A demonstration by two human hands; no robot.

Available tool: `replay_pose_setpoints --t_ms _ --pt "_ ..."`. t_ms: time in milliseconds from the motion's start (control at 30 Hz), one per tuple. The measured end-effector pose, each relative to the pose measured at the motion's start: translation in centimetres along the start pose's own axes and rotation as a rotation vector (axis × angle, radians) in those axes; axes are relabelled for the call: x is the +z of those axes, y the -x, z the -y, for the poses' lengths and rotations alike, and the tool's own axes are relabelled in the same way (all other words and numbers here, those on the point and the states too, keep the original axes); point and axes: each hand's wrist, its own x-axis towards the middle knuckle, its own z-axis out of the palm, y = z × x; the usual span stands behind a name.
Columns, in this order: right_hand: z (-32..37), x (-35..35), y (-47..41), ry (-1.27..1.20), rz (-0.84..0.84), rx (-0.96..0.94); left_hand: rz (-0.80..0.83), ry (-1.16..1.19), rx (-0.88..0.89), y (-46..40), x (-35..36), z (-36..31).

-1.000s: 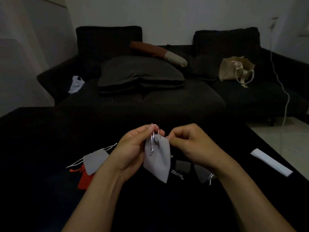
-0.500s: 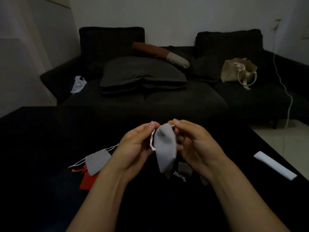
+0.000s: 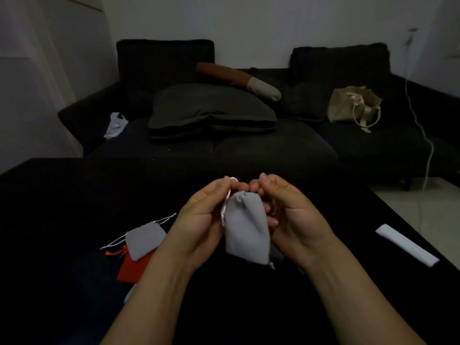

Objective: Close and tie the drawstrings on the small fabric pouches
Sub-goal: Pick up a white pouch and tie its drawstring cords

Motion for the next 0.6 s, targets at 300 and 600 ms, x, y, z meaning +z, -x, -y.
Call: replay_pose_setpoints --t_ms 300,600 --pt "0.0 0.1 0.1 0.459 -0.093 -0.181 -0.041 -0.123 0.049 -0.7 -0.4 0.3" --pt "-0.4 -1.8 0.2 1.079 0.043 0.004 -0.122 -0.654 0.202 -0.2 -0.6 0.9"
